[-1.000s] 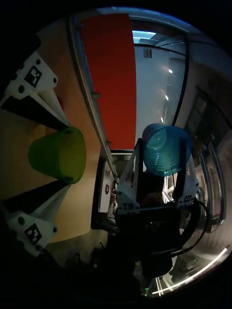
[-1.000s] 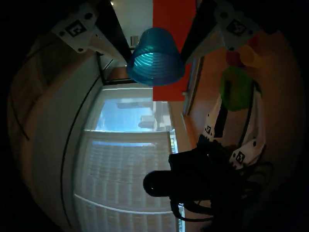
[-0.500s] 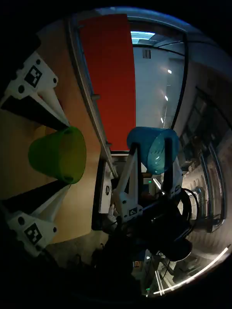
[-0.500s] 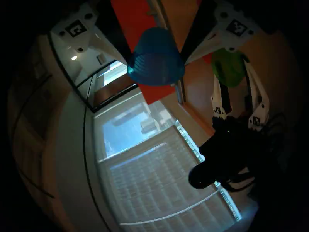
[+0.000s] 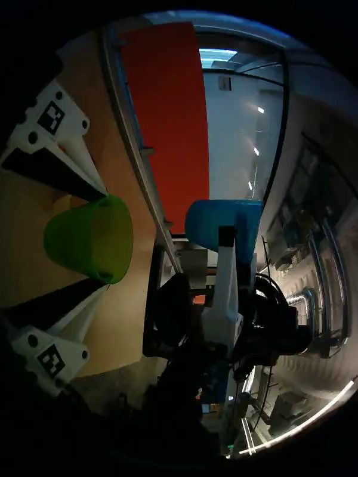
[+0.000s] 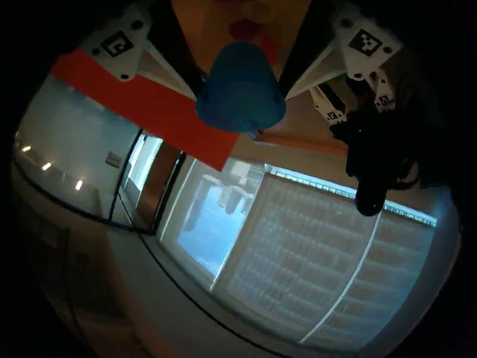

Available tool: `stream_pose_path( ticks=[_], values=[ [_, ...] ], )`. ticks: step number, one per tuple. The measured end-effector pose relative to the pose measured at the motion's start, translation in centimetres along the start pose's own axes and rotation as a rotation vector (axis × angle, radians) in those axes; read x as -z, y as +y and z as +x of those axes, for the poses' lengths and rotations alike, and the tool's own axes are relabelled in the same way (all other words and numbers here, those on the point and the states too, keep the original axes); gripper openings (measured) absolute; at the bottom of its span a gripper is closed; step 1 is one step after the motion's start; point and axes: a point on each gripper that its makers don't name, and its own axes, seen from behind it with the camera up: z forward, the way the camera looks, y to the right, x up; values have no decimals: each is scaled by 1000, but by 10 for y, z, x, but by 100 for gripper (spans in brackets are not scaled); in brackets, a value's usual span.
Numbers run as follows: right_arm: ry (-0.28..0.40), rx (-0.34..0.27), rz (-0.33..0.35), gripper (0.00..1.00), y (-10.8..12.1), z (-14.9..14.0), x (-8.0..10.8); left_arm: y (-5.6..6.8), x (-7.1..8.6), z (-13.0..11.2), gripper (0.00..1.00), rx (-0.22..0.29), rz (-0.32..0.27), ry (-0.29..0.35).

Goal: Pour water

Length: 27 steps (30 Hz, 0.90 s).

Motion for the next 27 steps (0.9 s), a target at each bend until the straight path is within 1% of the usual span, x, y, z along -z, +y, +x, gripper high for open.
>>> stream_pose_path(
  ticks=[6,9,12,15,18,23,27],
  values=[
    [7,-180,39,89,-4,-2,-1,-2,0,-1,85,-4,5,-6],
    [7,-236,51,89,-2,-3,1,-2,1,-1,85,-5,7,-5],
    [0,-252,47,89,2,-6,2,-2,2,-1,85,-3,7,-5],
    [-8,-248,40,89,3,-8,4,-4,3,-2,85,-6,10,-12],
    [-20,-243,38,89,5,-12,7,-7,4,-3,85,-14,19,-19],
    [-32,-248,33,89,9,-20,14,-11,6,-4,85,-12,27,-28],
    [-41,-257,26,89,13,-26,22,-18,9,-7,85,-13,43,-43]
  ],
)
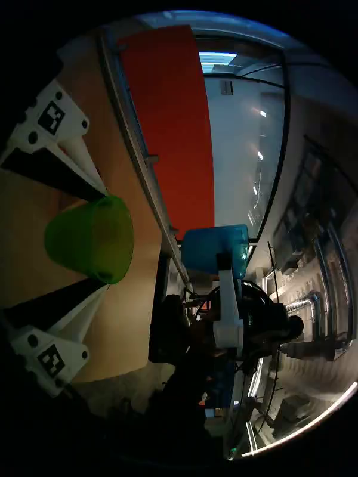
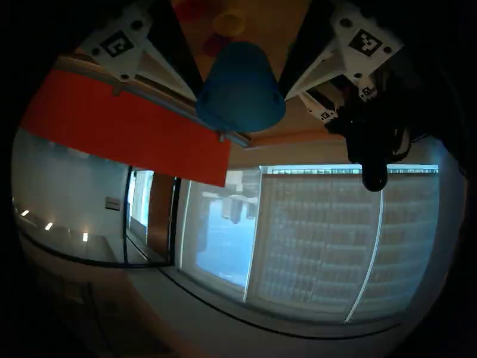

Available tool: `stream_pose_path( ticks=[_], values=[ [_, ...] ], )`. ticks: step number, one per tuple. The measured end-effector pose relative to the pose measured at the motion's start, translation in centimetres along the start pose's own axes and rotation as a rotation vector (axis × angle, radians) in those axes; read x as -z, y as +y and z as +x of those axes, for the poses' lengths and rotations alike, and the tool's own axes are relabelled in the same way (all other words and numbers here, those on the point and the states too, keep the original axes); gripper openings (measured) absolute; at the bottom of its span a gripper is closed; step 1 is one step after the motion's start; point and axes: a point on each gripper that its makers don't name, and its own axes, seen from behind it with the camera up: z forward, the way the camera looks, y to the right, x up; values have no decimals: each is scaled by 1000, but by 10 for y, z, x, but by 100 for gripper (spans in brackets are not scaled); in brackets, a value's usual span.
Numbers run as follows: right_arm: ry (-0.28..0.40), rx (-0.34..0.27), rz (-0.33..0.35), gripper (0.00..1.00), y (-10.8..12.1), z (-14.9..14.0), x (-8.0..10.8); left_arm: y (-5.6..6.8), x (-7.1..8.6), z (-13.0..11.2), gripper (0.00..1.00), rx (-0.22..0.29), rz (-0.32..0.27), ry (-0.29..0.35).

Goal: Pour water

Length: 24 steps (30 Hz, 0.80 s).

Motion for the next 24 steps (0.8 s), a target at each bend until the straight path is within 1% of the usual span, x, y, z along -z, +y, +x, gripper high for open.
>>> stream_pose_path(
  ticks=[3,9,14,21,24],
  values=[
    [-11,-4,-5,89,4,-6,6,-7,2,-3,85,-6,21,-15],
    [-37,-15,0,89,8,-22,16,-18,4,-10,85,-12,47,-46],
    [-53,-24,5,89,13,-36,19,-26,3,-17,85,-18,66,-85],
    [-104,-36,29,89,15,-63,22,-31,-1,-37,86,-42,76,-185],
    [-126,-41,36,89,15,-75,22,-35,-4,-50,86,-36,81,-237]
  ],
)
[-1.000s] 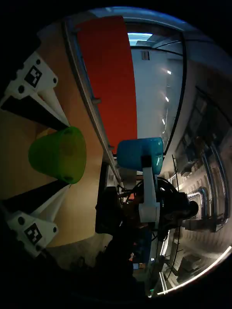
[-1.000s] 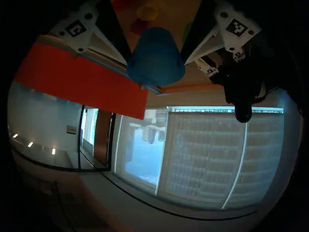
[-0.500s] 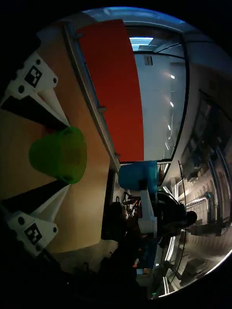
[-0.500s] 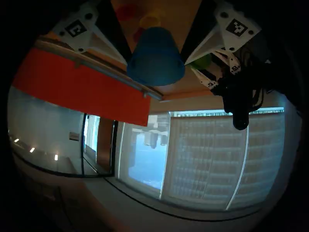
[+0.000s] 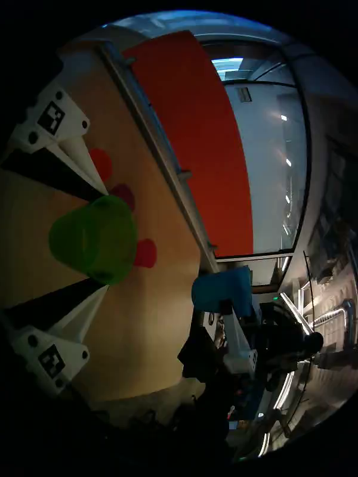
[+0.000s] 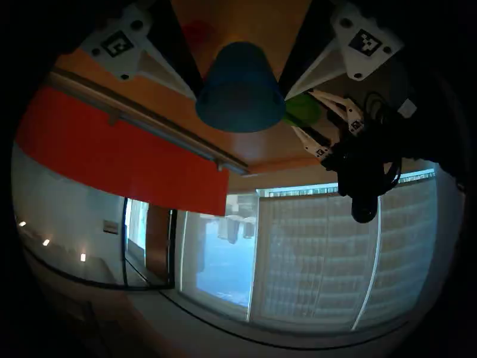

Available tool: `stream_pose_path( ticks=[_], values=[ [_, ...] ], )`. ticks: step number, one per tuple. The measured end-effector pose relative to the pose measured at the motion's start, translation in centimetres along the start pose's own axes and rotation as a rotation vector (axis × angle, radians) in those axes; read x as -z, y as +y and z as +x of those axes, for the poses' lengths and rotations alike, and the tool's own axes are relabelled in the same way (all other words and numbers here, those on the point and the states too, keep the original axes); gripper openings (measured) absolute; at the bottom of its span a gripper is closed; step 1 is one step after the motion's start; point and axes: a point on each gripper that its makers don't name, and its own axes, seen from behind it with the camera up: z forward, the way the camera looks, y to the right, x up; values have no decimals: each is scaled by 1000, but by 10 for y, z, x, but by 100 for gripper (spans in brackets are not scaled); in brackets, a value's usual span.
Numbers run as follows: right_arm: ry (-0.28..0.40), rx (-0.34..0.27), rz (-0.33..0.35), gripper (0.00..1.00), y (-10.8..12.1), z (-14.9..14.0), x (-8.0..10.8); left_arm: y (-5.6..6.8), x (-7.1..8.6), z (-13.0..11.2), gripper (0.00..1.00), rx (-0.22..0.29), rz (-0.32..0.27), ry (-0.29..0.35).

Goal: Pour water

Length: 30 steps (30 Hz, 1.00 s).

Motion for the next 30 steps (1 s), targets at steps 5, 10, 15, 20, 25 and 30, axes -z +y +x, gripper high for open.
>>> stream_pose_path(
  ticks=[5,10,15,20,25,30],
  values=[
    [-31,-13,13,89,0,-17,-1,-3,-6,-13,86,-10,-7,-59],
    [-73,-18,25,89,0,-36,-2,-2,-11,-27,86,-20,-23,-122],
    [-111,-22,40,89,-2,-52,-4,-2,-13,-38,86,-30,-36,-172],
    [-153,-30,58,89,-6,-69,-7,-2,-15,-51,86,-29,-51,-220],
    [-199,-30,70,89,-9,-87,-9,-3,-17,-62,86,-28,-62,-259],
    [-250,-25,78,89,-10,-105,-12,-4,-22,-72,86,-30,-72,-301]
  ],
)
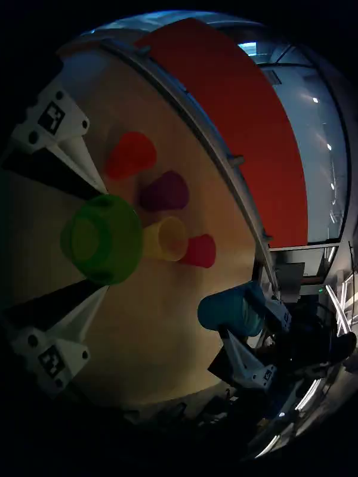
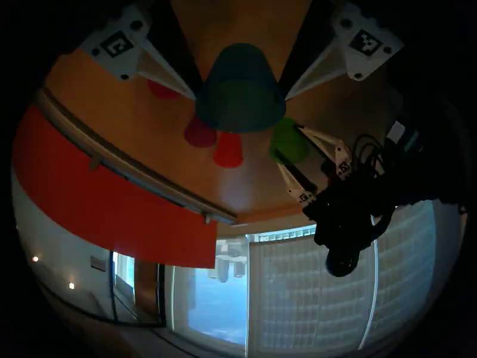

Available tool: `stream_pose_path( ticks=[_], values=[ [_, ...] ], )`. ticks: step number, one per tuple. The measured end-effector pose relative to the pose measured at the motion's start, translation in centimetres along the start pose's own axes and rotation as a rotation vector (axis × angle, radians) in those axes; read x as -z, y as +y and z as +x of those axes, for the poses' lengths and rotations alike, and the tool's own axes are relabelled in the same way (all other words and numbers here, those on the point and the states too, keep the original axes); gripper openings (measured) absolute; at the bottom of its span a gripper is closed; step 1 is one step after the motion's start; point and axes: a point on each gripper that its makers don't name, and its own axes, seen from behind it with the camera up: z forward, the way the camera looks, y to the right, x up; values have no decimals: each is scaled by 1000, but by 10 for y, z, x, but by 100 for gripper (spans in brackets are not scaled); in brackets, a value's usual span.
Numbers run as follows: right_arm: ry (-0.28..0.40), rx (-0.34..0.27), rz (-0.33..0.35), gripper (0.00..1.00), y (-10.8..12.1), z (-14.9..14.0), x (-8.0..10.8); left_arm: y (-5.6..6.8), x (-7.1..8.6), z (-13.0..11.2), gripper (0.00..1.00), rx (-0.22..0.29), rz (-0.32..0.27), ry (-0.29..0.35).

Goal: Pour water

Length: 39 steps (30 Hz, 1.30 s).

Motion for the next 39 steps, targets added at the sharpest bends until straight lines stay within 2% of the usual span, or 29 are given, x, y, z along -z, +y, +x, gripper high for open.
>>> stream_pose_path(
  ticks=[8,21,39],
  values=[
    [-74,30,8,89,-2,-24,-11,0,-12,-11,86,-9,-19,-58],
    [-173,24,32,89,-1,-59,-27,4,-27,-24,86,-15,-52,-109],
    [-276,24,58,90,-6,-102,-40,3,-34,-37,87,-9,-65,-147]
  ],
)
